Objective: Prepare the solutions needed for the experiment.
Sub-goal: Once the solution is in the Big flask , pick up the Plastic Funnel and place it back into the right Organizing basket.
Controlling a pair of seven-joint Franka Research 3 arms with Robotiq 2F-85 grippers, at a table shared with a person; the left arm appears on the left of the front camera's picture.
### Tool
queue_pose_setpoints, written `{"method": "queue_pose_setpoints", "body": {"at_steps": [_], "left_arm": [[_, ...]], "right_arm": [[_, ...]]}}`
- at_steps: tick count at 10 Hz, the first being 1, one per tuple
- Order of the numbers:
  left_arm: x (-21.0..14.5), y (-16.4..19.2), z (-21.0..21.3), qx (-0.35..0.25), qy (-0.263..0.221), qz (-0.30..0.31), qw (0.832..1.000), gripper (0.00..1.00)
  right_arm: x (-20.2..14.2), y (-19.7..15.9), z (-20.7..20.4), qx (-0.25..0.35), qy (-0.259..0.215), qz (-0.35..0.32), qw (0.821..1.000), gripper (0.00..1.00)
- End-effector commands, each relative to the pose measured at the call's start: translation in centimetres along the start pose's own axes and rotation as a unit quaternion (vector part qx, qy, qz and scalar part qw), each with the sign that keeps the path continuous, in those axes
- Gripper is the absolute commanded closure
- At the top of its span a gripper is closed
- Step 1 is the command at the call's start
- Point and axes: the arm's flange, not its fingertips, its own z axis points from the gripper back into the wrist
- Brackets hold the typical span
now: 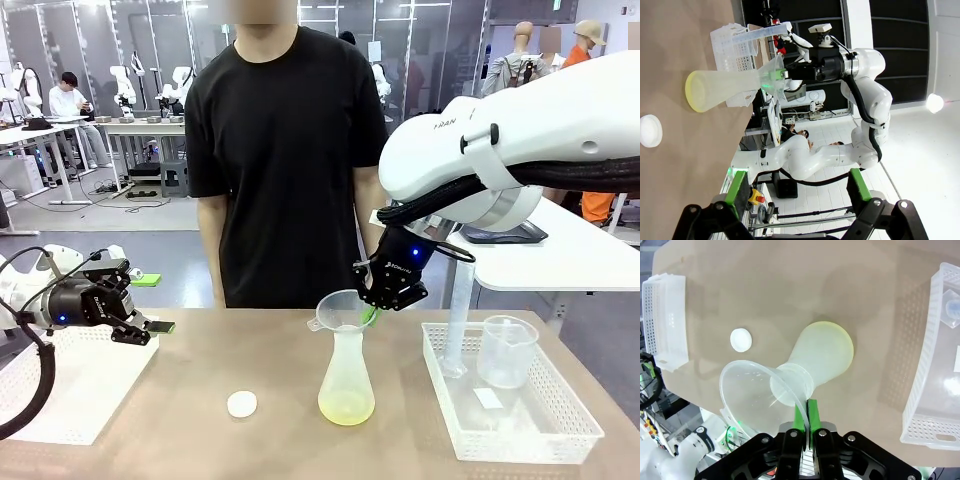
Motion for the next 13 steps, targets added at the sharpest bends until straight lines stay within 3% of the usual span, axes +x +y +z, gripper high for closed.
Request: {"method": "queue_pose_setpoints", "body": {"at_steps": [1,13], "left_arm": [[0.1,-0.2,-0.1,-0.007,-0.004,-0.002,1.000,0.00],[0.1,-0.2,-0.1,-0.007,-0.004,-0.002,1.000,0.00]], "right_arm": [[0.0,0.7,0.2,-0.010,-0.015,-0.020,1.000,1.00],[-4.8,3.1,8.2,0.069,-0.077,0.018,0.994,1.00]]}}
